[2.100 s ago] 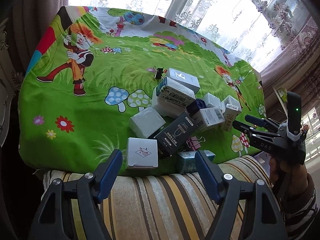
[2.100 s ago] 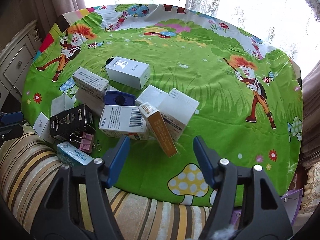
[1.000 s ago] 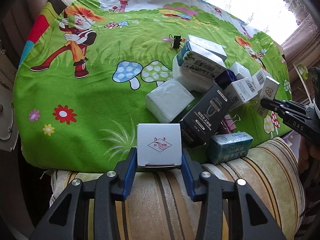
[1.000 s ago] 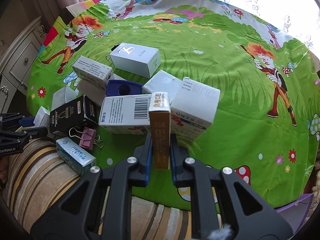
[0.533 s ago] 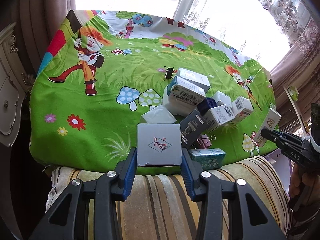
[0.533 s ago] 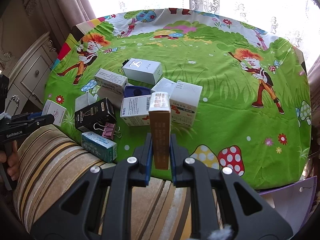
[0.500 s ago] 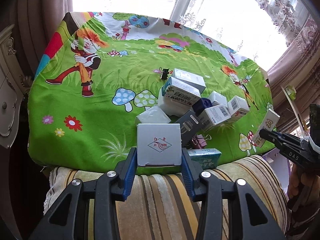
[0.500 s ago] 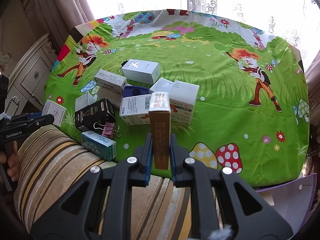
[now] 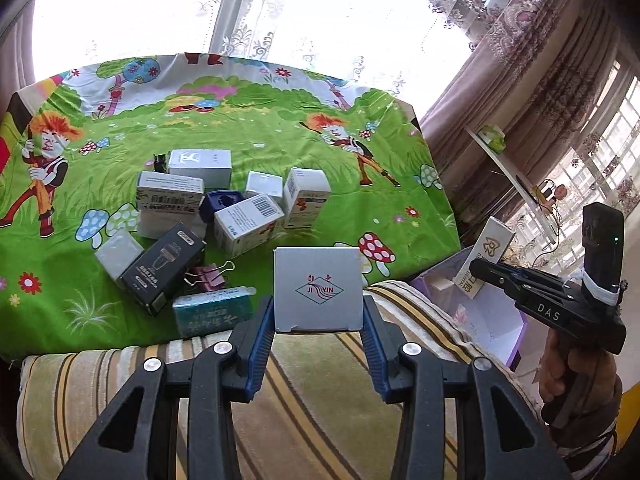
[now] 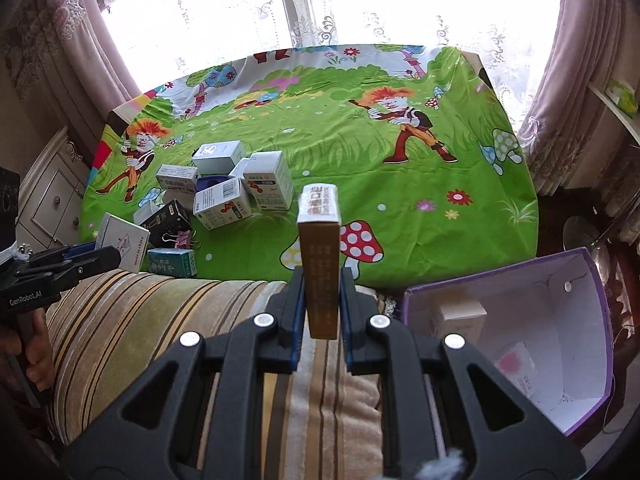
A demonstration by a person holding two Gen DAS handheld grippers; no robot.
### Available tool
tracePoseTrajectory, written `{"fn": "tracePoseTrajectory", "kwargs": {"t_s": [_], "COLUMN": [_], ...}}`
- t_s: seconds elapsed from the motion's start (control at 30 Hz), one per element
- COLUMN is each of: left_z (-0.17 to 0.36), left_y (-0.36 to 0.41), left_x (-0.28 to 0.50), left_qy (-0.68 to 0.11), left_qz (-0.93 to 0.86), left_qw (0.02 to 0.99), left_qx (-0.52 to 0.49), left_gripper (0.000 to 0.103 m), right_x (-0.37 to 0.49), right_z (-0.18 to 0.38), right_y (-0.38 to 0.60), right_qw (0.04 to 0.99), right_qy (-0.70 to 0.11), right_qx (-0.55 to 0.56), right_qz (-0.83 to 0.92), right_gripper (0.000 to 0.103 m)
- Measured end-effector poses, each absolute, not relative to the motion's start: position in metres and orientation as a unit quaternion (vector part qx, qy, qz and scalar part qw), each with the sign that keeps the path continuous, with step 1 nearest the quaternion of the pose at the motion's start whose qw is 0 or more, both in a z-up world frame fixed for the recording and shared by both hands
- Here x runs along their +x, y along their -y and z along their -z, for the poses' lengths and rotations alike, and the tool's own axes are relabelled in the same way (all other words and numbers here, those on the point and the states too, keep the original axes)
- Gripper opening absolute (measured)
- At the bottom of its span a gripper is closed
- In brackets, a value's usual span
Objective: Organize rigid objects
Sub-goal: 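Carry both boxes over the purple box and release them inside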
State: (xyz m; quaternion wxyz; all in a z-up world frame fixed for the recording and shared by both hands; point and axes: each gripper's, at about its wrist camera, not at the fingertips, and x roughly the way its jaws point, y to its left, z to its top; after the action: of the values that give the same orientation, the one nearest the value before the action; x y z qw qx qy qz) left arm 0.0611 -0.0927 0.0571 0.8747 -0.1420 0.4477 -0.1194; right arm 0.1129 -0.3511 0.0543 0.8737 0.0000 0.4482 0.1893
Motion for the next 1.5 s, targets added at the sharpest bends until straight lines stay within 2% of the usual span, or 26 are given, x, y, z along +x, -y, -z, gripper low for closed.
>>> {"fn": "tracePoseTrajectory", "kwargs": {"t_s": [0.5,1.0,1.03,1.1,1.13,1.17,1.2,1.23,1.27,1.5], "left_z": [-0.054,-0.049,-0.048,-0.048,-0.048,-0.049,-0.051,-0.052,-0.054,-0.066], "left_y": [0.244,0.318,0.321,0.324,0.324,0.324,0.324,0.323,0.323,0.309], "left_x": [0.066,0.063,0.062,0.061,0.06,0.059,0.059,0.058,0.058,0.056], "left_qy": [-0.478,-0.487,-0.488,-0.488,-0.487,-0.484,-0.482,-0.479,-0.476,-0.451], "left_qz": [0.27,0.366,0.37,0.375,0.377,0.38,0.382,0.38,0.377,0.341], "left_qw": [0.832,0.79,0.788,0.786,0.786,0.786,0.787,0.789,0.792,0.824], "left_qx": [-0.078,-0.066,-0.064,-0.06,-0.059,-0.059,-0.059,-0.057,-0.055,-0.046], "left_gripper": [0.043,0.044,0.044,0.057,0.06,0.064,0.067,0.068,0.071,0.075], "right_x": [0.076,0.055,0.055,0.054,0.054,0.054,0.054,0.053,0.052,0.055], "right_z": [-0.038,-0.034,-0.033,-0.031,-0.03,-0.03,-0.03,-0.031,-0.033,-0.046], "right_y": [0.46,0.505,0.507,0.512,0.515,0.517,0.519,0.52,0.521,0.509], "right_qw": [0.891,0.889,0.888,0.885,0.883,0.882,0.883,0.884,0.885,0.894], "right_qy": [-0.452,-0.457,-0.459,-0.464,-0.466,-0.467,-0.466,-0.464,-0.46,-0.444], "right_qx": [0.013,0.014,0.017,0.022,0.026,0.03,0.035,0.038,0.039,0.032], "right_qz": [-0.037,0.027,0.029,0.038,0.043,0.047,0.051,0.055,0.057,0.04], "right_gripper": [0.019,0.019,0.019,0.02,0.026,0.038,0.046,0.059,0.067,0.073]}}
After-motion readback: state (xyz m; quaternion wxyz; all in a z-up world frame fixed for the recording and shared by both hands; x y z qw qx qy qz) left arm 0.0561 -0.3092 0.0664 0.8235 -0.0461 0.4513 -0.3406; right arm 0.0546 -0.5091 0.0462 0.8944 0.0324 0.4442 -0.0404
